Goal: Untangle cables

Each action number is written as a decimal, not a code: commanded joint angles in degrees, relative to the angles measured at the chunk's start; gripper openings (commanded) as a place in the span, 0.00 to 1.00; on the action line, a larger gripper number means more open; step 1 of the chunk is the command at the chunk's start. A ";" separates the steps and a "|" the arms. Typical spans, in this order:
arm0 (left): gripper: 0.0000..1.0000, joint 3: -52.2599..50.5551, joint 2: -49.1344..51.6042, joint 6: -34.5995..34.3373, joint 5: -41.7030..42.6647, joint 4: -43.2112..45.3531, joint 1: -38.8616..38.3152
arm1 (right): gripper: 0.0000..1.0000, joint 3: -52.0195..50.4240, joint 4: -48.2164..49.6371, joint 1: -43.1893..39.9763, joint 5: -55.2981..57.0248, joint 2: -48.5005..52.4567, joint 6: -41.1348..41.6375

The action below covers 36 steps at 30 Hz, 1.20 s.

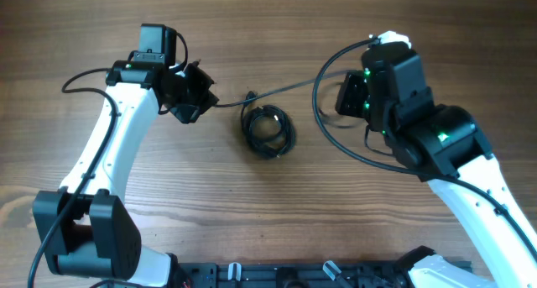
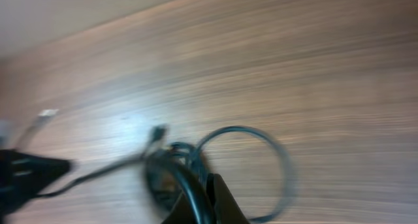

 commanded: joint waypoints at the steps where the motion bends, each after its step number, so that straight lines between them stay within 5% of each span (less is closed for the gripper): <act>1: 0.04 0.04 -0.02 2.12 -6.10 -1.44 3.58 | 0.04 0.50 -0.79 -1.05 21.03 -0.42 -3.61; 5: 0.04 0.04 -2.29 10.86 4.55 -0.48 7.13 | 0.04 0.42 -1.22 -1.27 31.63 -0.37 -3.56; 8: 0.04 0.04 -5.31 10.84 9.38 -0.50 9.16 | 0.04 0.42 1.38 -1.27 18.12 -0.33 -3.63; 9: 0.12 0.04 -5.73 10.84 10.91 -0.50 9.14 | 0.04 0.42 2.95 -1.27 10.86 -0.31 -3.67; 12: 0.74 0.04 -5.92 10.84 18.18 -0.57 9.14 | 0.04 0.42 7.13 -1.25 -2.80 -0.31 -3.65; 16: 1.00 0.04 -5.92 10.86 29.31 -0.50 9.14 | 0.04 0.42 8.92 -1.25 -9.53 -0.02 -3.58; 26: 0.95 0.04 -5.92 10.21 42.12 -0.48 2.14 | 0.04 0.42 21.20 -1.25 -26.40 0.07 3.74; 36: 0.94 0.04 -5.90 -24.06 42.07 14.78 -4.44 | 0.04 0.42 25.40 -0.39 -41.00 1.36 -1.25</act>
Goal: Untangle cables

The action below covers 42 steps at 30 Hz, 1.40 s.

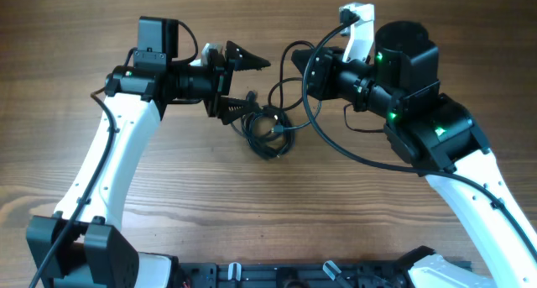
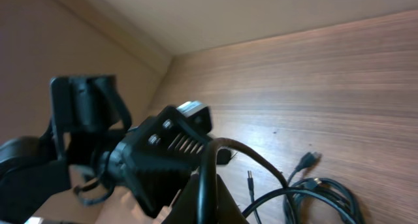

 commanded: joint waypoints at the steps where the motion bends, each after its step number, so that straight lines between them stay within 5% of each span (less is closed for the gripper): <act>1: 0.93 0.11 -0.72 -11.61 0.79 4.33 -1.01 | 0.04 0.48 2.38 1.01 -8.72 1.01 -4.79; 8: 0.90 0.11 -0.72 -19.08 -1.73 13.07 -1.01 | 0.04 0.48 1.44 1.64 -18.45 3.96 -12.13; 12: 0.64 0.11 -0.72 -20.57 1.05 13.07 -1.01 | 0.04 0.48 1.68 1.64 -18.45 3.96 -12.61; 17: 0.43 0.11 -0.68 -20.50 1.01 13.07 -1.01 | 0.04 0.48 10.36 1.64 -20.11 3.96 -7.30; 21: 0.04 0.11 -0.68 -20.52 0.50 13.09 -0.98 | 0.04 0.48 11.26 1.62 -20.83 3.96 -6.21; 27: 0.04 0.11 -0.68 -16.11 -6.97 12.98 -0.76 | 0.05 0.50 -1.60 1.57 -3.52 3.96 -10.88; 33: 0.04 0.11 -0.68 -11.47 -15.41 12.37 -0.72 | 0.05 0.48 -14.01 1.57 36.15 3.96 -11.08; 39: 0.04 0.11 -0.68 -11.23 -32.13 2.16 2.93 | 0.12 0.48 -19.23 1.57 41.75 3.96 -16.57; 42: 0.04 0.11 -0.74 -7.13 -30.91 -0.02 7.34 | 0.16 0.48 -19.34 1.57 42.27 3.96 -16.61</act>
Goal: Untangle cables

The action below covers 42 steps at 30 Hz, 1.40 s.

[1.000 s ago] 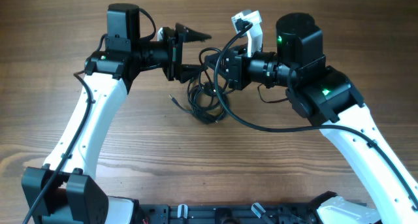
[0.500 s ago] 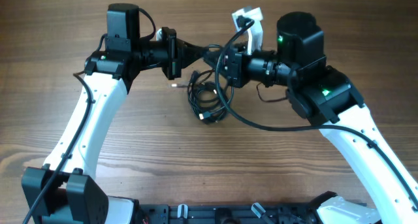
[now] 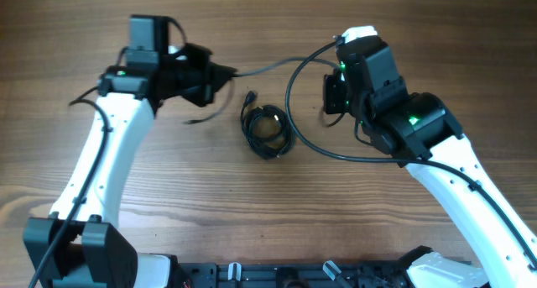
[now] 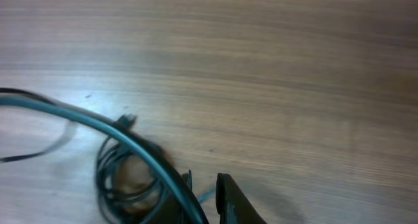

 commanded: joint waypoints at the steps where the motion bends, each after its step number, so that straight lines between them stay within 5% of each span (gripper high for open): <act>1: 0.04 0.07 -0.74 5.11 -4.81 -2.19 5.84 | 0.15 0.31 -0.13 -1.16 7.54 -0.39 -0.15; 3: 0.04 0.07 -0.74 7.61 -4.76 -3.56 8.26 | 0.04 0.31 0.07 -1.16 7.52 -0.39 -0.13; 11: 0.04 0.07 -0.74 11.39 -10.95 -9.44 10.08 | 0.04 0.31 2.40 -3.17 18.05 -0.39 3.91; 17: 0.04 0.07 -0.74 12.68 -11.82 -10.40 11.37 | 0.04 0.31 4.70 -4.66 9.68 -0.39 3.76; 22: 0.76 0.07 -0.74 15.54 -9.68 -11.85 11.32 | 0.04 0.33 9.77 -4.66 5.79 -0.39 6.43; 24: 0.88 0.07 -0.74 19.19 -9.05 -11.89 11.32 | 0.04 0.33 12.37 -4.66 5.03 -0.39 7.91; 28: 0.94 0.07 -0.72 21.70 -9.07 -13.42 11.32 | 0.04 0.33 28.70 -4.66 -2.89 -0.39 9.11; 32: 0.96 0.07 -0.72 24.44 -9.07 -14.10 11.32 | 0.04 0.33 39.23 -5.62 1.75 -0.39 10.38; 36: 0.96 0.07 -0.72 27.74 -9.09 -15.54 10.95 | 0.04 0.33 38.51 -14.64 11.76 -0.04 4.98; 42: 0.97 0.07 -0.68 27.69 -9.14 -13.64 6.23 | 0.04 6.49 32.00 -36.37 3.48 2.56 -5.22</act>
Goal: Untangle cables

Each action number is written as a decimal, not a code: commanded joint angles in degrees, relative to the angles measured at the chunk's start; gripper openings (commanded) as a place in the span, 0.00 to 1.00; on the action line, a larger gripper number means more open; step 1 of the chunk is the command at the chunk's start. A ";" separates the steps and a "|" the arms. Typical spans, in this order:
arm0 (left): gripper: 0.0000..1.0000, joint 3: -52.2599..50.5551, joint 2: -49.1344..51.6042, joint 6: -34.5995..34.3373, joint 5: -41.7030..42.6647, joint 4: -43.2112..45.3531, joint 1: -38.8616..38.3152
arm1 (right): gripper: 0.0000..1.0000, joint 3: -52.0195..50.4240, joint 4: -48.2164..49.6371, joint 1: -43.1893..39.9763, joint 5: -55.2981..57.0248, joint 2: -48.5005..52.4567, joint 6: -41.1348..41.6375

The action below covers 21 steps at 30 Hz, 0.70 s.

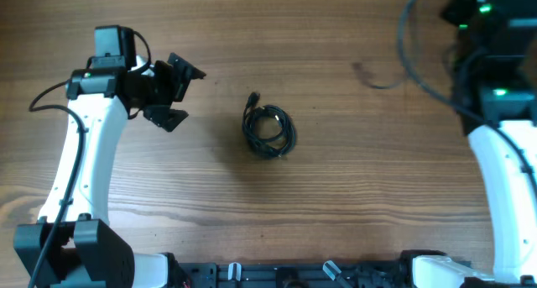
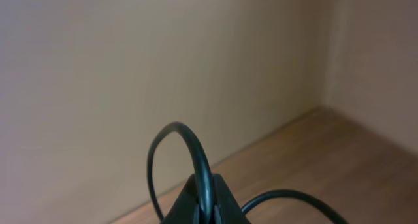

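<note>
A small coil of black cable [image 1: 267, 130] lies on the wooden table [image 1: 336, 196] near its middle, with one plug end pointing up-left. My right gripper [image 2: 204, 190] is shut on a second, long black cable [image 2: 201, 160], which loops up above the fingers. In the overhead view that cable [image 1: 417, 70] hangs blurred beside the right arm [image 1: 495, 95] at the far right, well away from the coil. My left gripper [image 1: 174, 93] is open and holds nothing, left of the coil.
A beige wall [image 2: 130, 67] fills most of the right wrist view, with the table's edge meeting it at the lower right. The arms' black base rail [image 1: 285, 275] runs along the table's front edge.
My left gripper has let go of the long cable and is now further left, open. My right gripper has carried the cable to the far right, clear of the coil.
At first the long cable ran from my left gripper past the coil to my right gripper. Then both grippers were close together above the coil, the left one open. Later the cable stretched between them again. Now only the right holds it, apart from the coil.
</note>
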 commanded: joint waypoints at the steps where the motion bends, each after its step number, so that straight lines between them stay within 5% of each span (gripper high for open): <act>1: 0.96 0.04 -0.44 1.40 -0.68 1.73 -2.97 | 0.04 8.35 -4.66 -6.97 -7.26 3.28 -4.33; 4: 0.96 0.04 -0.39 1.38 -3.63 3.19 -5.86 | 0.04 16.39 -12.26 -10.36 -20.13 10.91 -5.25; 11: 0.98 0.04 -0.39 1.40 -6.93 3.17 -9.25 | 0.04 17.33 -18.49 -11.85 -13.11 24.00 -12.70; 13: 0.99 0.04 -0.39 1.40 -6.93 3.39 -9.25 | 0.04 17.35 -17.64 -11.82 -32.94 23.76 -12.46; 15: 0.98 0.04 -0.39 1.40 -6.93 3.37 -9.25 | 0.04 17.33 -16.63 -11.58 -55.01 23.76 -0.68; 17: 0.99 0.04 -0.39 1.40 -6.91 3.37 -9.25 | 0.04 17.33 -16.35 -10.49 -61.86 23.76 1.64; 21: 0.99 0.04 -0.39 1.40 -6.91 3.39 -9.25 | 0.04 17.33 -12.70 -9.94 -42.21 24.24 1.11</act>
